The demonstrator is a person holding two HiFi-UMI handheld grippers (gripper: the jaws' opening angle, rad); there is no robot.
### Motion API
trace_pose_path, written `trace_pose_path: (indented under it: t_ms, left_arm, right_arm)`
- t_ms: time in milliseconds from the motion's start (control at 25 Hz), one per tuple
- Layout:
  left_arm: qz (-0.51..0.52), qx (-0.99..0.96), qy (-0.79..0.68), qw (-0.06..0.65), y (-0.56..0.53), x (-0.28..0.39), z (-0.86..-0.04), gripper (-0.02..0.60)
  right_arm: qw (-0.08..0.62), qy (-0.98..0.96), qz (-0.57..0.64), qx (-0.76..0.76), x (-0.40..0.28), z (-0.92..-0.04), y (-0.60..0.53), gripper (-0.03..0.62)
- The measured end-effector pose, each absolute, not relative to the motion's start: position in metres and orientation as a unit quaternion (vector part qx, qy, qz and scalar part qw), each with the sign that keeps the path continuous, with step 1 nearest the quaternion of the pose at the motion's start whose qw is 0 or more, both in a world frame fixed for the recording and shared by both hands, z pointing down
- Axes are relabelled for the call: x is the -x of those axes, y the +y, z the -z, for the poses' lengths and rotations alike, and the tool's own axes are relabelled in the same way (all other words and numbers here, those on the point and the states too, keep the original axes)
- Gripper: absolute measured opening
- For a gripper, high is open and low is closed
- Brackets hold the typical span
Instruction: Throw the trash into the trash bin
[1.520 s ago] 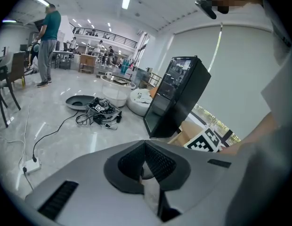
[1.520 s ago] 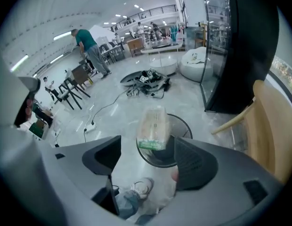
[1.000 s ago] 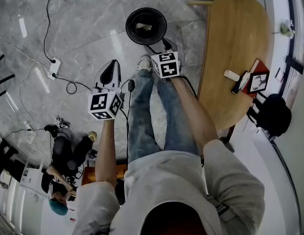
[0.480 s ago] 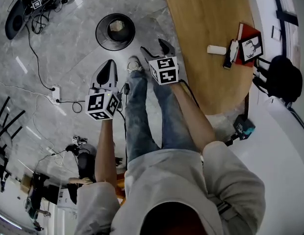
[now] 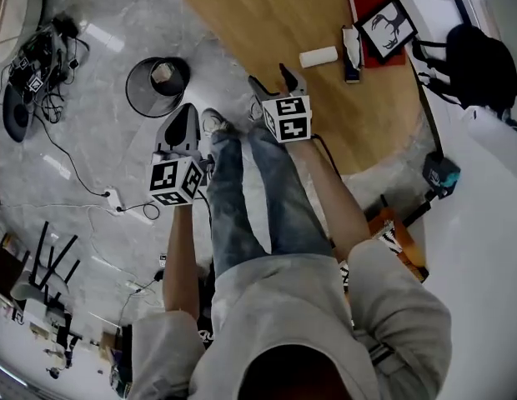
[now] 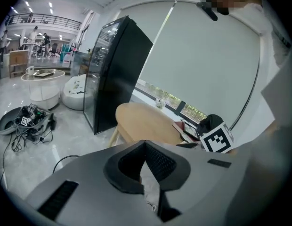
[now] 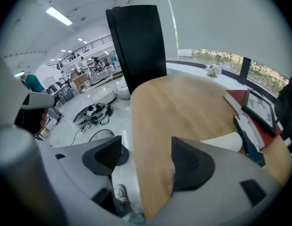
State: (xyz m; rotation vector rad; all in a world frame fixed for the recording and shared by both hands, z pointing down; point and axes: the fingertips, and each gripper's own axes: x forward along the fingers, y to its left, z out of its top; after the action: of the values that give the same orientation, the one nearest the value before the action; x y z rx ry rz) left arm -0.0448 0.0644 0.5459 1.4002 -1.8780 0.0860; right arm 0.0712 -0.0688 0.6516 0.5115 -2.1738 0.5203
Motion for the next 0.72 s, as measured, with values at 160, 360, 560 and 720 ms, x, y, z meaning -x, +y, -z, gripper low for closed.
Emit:
trace_pose_path:
  t_ms: [160, 360, 560, 720]
  left_arm:
    - [-0.047, -0.576, -0.718, 0.387, 0.03, 0.026, -0.545, 0.018]
    - [-0.06, -0.597, -0.699, 0.389, -0.001, 0.006, -0.547, 0.018]
    - [-0.07, -0.607, -0.688, 0.392, -0.019, -0.01, -0.549, 0.018]
    - [-0.075, -0.61, -0.684, 0.393, -0.03, -0.015, -0.55, 0.018]
  right_arm:
    - [0.415, -0.85, -0.209, -0.248, -0.116, -0.655, -0.108, 0.334]
    - [0.423, -0.833, -0.217, -0.283, -0.163, -0.664, -0.148, 0.334]
    - [0.434, -0.823, -0.218, -0.294, -0.19, -0.673, -0.175, 0.336]
    - [0.442, -0.821, -0.225, -0.283, -0.193, -0.684, -0.189, 0.336]
